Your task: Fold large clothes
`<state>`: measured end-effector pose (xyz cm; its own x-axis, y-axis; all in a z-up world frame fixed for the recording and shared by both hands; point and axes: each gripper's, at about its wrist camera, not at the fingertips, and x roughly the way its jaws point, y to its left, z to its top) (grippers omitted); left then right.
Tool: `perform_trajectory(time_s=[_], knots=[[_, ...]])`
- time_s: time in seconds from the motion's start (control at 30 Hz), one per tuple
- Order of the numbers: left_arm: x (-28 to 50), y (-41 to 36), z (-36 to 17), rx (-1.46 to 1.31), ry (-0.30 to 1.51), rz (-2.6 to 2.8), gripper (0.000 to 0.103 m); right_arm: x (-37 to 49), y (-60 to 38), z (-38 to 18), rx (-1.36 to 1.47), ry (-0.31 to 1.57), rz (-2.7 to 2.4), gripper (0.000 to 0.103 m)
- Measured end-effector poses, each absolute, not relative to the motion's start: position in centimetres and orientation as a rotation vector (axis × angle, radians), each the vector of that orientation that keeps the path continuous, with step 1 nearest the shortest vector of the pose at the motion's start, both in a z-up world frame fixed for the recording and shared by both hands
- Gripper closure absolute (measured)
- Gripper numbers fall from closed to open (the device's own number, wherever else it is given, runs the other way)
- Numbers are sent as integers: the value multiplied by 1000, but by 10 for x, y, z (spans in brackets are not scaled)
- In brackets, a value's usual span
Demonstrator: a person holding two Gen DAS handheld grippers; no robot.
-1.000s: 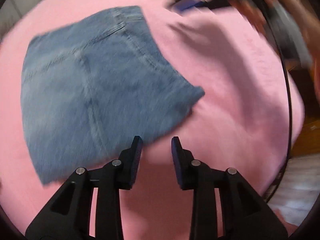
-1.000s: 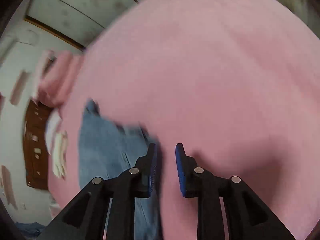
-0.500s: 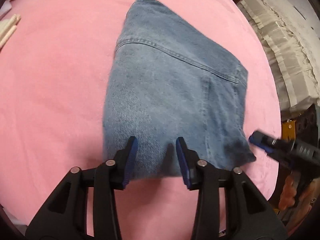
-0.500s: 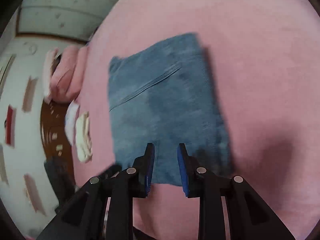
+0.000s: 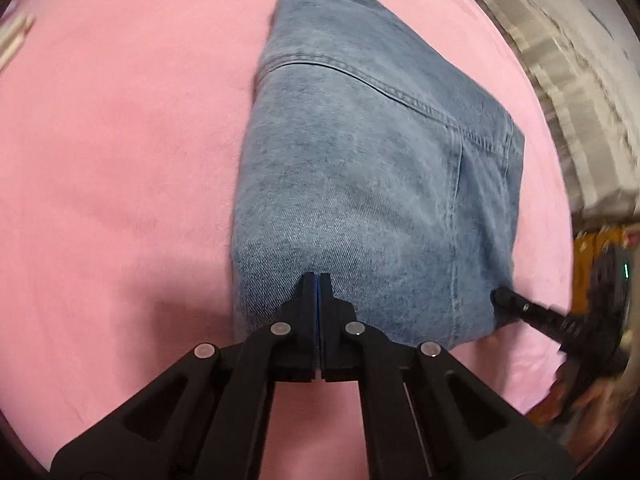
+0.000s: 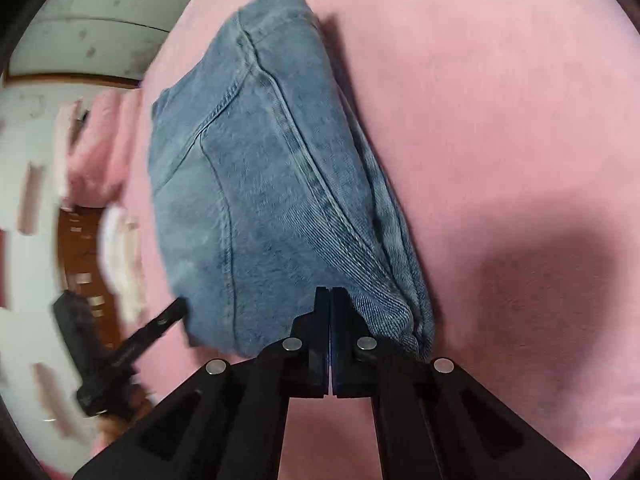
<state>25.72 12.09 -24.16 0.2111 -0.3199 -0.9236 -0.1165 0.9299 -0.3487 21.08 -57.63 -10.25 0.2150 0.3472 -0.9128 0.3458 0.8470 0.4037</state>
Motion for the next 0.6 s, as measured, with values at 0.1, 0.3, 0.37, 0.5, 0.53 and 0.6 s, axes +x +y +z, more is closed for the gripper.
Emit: perform_trajectory(time_s=[0.1, 0.3, 0.37, 0.5, 0.53, 0.6], knots=[[257, 111, -219, -323, 1361, -132, 103, 206, -546, -53, 210, 1260, -135, 103], [264, 81, -222, -267, 1370, -252, 103, 214, -489, -69, 492, 1314, 289, 103], [279, 77, -228, -278, 1326, -232, 103, 223, -485, -90, 641, 1335, 344, 103], [329, 72, -240, -282, 1214, -238, 103, 260, -485, -123, 829, 1260, 362, 103], [342, 72, -243, -293, 1190, -234, 103, 273, -484, -125, 795, 1226, 345, 103], [367, 72, -247, -286, 1154, -226, 103, 299, -484, -126, 755, 1160, 355, 103]])
